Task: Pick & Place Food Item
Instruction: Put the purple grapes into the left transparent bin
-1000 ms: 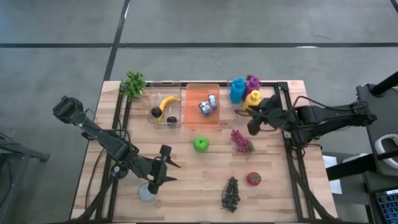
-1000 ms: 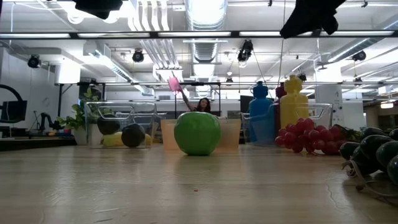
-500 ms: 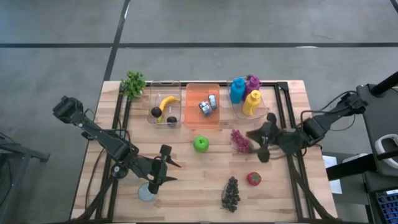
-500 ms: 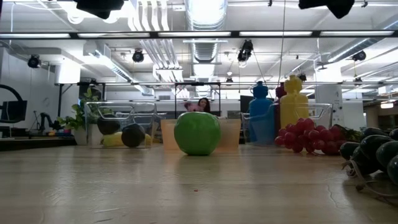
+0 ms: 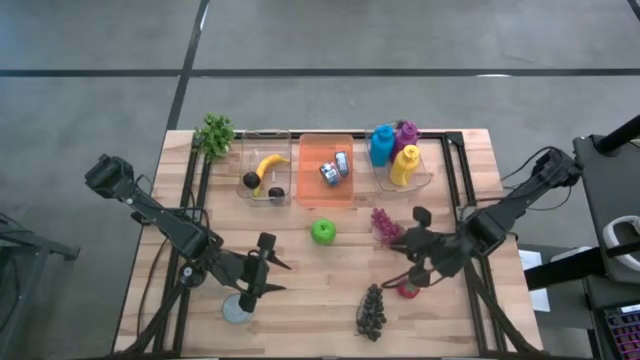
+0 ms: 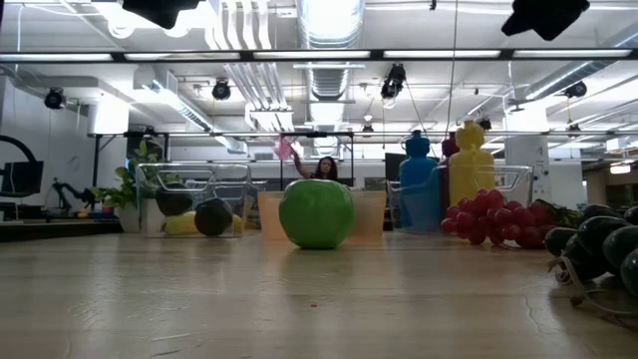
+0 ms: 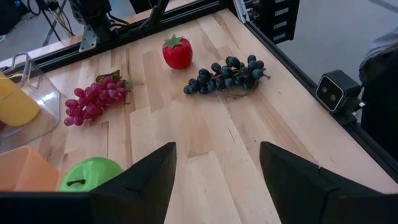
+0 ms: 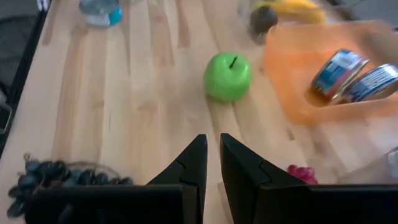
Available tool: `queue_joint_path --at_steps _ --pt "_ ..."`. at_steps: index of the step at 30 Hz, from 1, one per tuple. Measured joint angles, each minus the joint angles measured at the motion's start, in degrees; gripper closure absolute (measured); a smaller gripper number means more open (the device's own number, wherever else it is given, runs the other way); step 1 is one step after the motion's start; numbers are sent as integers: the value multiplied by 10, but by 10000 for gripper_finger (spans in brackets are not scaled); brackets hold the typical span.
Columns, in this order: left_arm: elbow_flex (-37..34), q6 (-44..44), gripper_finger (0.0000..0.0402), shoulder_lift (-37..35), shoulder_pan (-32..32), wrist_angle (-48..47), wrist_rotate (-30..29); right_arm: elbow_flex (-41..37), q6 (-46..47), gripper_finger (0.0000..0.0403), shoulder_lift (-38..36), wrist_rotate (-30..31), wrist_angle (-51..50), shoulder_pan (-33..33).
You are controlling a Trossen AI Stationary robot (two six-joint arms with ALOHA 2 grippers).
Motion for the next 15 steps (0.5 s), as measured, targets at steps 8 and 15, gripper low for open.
queue_joint_path --at_steps 8,15 --pt "0 -2 160 0 0 0 0 0 22 365 28 -31 10 0" --pt "0 -1 167 0 0 0 0 0 29 359 57 -31 10 -1"
